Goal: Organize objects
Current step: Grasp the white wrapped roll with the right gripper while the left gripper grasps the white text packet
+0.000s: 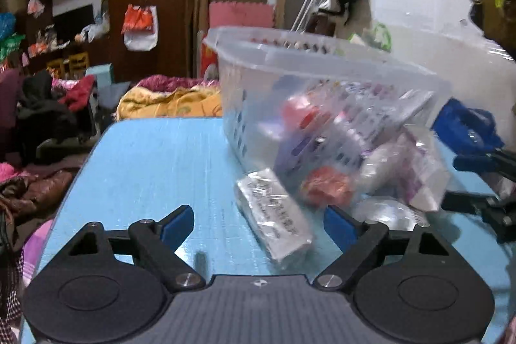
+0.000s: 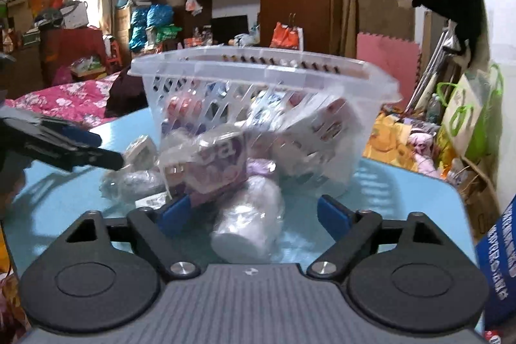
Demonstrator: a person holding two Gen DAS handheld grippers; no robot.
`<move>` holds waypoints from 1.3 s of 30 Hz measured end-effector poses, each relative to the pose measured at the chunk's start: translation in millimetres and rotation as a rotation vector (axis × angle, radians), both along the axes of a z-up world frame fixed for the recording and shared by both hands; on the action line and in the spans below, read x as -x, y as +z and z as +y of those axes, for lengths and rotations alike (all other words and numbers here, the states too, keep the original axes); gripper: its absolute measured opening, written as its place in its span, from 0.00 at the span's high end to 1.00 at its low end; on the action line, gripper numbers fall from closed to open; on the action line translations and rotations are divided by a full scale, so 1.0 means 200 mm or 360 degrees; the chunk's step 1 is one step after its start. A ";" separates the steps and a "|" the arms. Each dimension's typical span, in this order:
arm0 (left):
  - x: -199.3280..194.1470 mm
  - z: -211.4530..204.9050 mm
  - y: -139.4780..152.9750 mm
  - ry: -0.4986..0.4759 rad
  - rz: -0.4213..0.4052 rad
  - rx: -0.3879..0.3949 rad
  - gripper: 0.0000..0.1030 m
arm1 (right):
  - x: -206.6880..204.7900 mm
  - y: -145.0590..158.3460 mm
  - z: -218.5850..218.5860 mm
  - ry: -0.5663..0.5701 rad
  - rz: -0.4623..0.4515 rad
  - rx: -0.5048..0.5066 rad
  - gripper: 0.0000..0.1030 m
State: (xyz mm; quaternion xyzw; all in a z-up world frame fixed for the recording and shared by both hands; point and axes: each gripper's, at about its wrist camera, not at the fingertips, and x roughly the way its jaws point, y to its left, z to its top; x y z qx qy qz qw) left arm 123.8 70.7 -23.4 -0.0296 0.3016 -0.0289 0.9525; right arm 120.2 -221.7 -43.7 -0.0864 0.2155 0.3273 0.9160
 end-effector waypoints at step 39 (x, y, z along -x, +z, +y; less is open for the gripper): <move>0.19 0.03 0.02 -0.0049 -0.0461 0.0112 0.57 | 0.21 0.01 -0.19 -0.0192 -0.0417 -0.0448 0.52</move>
